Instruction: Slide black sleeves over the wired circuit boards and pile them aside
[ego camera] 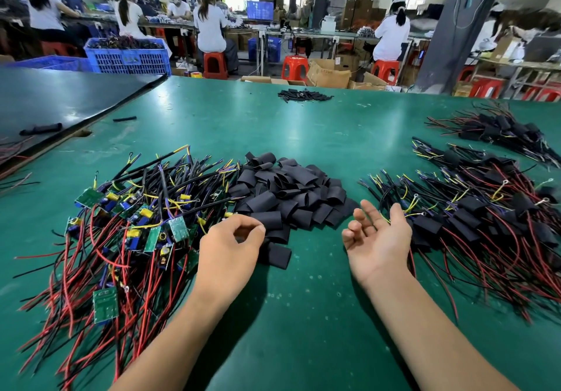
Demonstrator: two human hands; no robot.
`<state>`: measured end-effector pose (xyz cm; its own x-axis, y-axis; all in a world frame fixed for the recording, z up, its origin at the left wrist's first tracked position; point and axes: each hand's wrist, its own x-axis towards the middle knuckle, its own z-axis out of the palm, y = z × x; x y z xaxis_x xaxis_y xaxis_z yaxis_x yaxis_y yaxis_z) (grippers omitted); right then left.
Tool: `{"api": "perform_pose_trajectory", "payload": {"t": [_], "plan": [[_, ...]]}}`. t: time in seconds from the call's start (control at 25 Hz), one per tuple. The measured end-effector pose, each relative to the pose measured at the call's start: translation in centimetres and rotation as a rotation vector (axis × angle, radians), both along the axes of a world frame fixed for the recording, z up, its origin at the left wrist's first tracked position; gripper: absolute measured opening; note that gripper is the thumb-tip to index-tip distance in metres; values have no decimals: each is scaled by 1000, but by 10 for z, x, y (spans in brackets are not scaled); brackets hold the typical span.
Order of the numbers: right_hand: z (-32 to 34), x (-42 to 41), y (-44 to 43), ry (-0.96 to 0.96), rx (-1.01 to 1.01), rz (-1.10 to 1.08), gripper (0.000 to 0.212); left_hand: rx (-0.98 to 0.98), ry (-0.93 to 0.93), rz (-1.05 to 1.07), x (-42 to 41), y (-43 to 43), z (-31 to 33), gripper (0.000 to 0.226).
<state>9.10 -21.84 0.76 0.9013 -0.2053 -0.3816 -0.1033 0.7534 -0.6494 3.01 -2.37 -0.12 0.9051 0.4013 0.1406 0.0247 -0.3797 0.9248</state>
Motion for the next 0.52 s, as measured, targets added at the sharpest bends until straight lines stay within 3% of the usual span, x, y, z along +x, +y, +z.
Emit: {"api": "perform_pose_trajectory", "payload": {"t": [0.08, 0.2, 0.32, 0.4, 0.52], "plan": [[-2, 1, 6, -22, -194, 3, 24, -2, 28, 18, 0, -1, -1, 9], [-8, -4, 18, -163, -645, 162, 12, -258, 115, 3, -2, -3, 3, 10], [-19, -17, 29, -443, -1222, 298, 10, -170, 92, 24, -3, -4, 4, 3], [-24, -24, 35, -608, -1428, 393, 3, -75, 82, 53, -4, -4, 5, 24], [-25, -26, 36, -671, -1636, 533, 20, -97, 67, 54, -4, 1, 6, 65]]}}
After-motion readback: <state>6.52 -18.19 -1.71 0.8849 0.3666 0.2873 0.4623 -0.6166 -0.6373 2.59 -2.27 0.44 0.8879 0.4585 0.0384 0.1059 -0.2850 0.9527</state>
